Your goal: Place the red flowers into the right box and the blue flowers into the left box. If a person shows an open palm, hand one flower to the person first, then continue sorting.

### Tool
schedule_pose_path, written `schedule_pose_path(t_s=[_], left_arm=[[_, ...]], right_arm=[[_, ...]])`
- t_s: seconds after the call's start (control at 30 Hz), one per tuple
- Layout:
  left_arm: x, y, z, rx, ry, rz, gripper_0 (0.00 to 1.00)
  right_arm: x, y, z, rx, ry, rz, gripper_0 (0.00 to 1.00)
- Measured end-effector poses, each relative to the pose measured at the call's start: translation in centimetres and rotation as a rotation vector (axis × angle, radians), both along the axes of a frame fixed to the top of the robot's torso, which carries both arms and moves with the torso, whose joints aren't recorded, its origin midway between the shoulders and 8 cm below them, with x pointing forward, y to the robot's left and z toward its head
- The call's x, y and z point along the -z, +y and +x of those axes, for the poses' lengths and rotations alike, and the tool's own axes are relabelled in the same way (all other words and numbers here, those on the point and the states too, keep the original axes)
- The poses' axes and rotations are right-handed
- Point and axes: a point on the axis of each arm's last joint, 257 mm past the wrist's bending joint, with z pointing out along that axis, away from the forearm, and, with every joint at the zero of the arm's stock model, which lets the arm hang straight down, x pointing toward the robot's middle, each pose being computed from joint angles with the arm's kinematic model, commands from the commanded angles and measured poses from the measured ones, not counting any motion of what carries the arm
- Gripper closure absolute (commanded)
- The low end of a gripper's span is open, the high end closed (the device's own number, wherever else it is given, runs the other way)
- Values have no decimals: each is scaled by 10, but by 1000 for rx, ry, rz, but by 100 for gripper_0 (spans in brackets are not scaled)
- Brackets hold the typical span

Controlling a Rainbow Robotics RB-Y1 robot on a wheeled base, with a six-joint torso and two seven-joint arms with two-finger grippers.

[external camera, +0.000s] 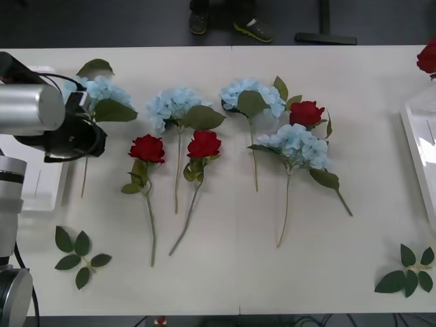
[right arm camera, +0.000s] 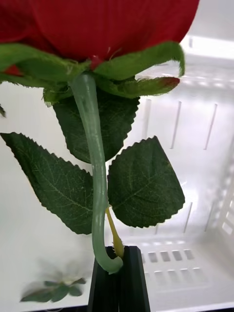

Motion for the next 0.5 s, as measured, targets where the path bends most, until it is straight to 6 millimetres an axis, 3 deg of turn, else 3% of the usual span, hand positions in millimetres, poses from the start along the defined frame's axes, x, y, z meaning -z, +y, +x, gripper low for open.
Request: schedule_pose_path(t_s=[0.27,0.5], left_arm=[[-52,62,-22,-122,-1,17,100],[-59,123,-42,-222,3,45,100]], right_arm=[[47,-89,-15,173,-54,-55,100],[55,-139,-25,251,-89,-128,100]])
